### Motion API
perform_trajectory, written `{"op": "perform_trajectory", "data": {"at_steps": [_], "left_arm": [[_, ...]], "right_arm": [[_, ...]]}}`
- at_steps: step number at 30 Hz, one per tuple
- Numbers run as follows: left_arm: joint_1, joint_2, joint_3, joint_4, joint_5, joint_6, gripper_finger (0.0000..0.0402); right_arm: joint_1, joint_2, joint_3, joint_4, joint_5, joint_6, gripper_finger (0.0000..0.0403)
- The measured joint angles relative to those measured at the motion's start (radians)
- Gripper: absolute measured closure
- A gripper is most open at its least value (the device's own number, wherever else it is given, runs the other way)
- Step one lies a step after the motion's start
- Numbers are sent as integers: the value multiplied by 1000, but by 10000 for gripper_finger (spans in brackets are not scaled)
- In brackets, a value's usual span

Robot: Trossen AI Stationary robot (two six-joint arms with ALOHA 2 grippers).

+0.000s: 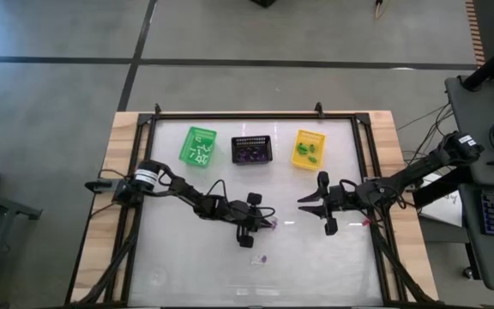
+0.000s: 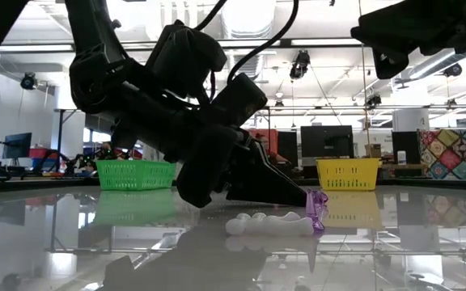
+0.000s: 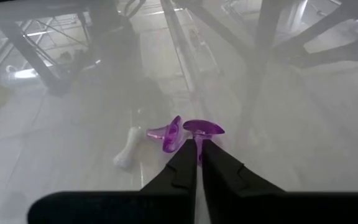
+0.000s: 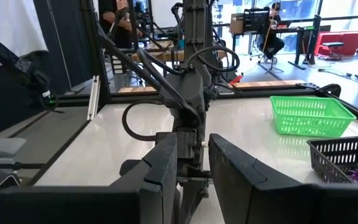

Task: Sort Halloween decoration
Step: Put the purple witch hat toy into the black basket

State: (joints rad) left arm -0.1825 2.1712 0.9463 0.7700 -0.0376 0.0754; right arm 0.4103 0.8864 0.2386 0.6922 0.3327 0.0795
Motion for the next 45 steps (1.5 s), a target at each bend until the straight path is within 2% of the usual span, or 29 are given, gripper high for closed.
{"op": "perform_trajectory", "data": {"at_steps": [5,13,15,20,23,25,27,30,32,36,41,45], "left_arm": [[-2,-28,-10,-21,8,13,401],[2,-175,-104,-14,14,56,401],[7,-220,-139,-18,-24,61,401],[39,-366,-247,-42,-219,128,401],[92,-454,-307,-54,-320,198,401],[144,-503,-336,-52,-350,220,401],[194,-539,-354,-63,-323,207,401],[232,-590,-376,-116,-205,183,401],[227,-635,-391,-190,-209,167,401],[220,-763,-389,-469,-272,15,401],[211,-910,-343,-925,-273,-355,401],[182,-978,-329,-1137,-268,-617,401]], "right_arm": [[0,0,0,-1,0,10,319],[0,0,0,-3,0,17,319],[0,0,0,-2,0,19,319],[0,0,0,-2,0,28,319],[0,0,0,0,2,33,319],[0,0,0,1,5,32,319],[0,0,0,1,7,33,319],[0,0,0,0,8,41,319],[0,0,0,1,8,43,319],[0,0,0,0,8,44,319],[0,0,0,0,16,59,319],[0,0,0,1,35,59,319]]}}
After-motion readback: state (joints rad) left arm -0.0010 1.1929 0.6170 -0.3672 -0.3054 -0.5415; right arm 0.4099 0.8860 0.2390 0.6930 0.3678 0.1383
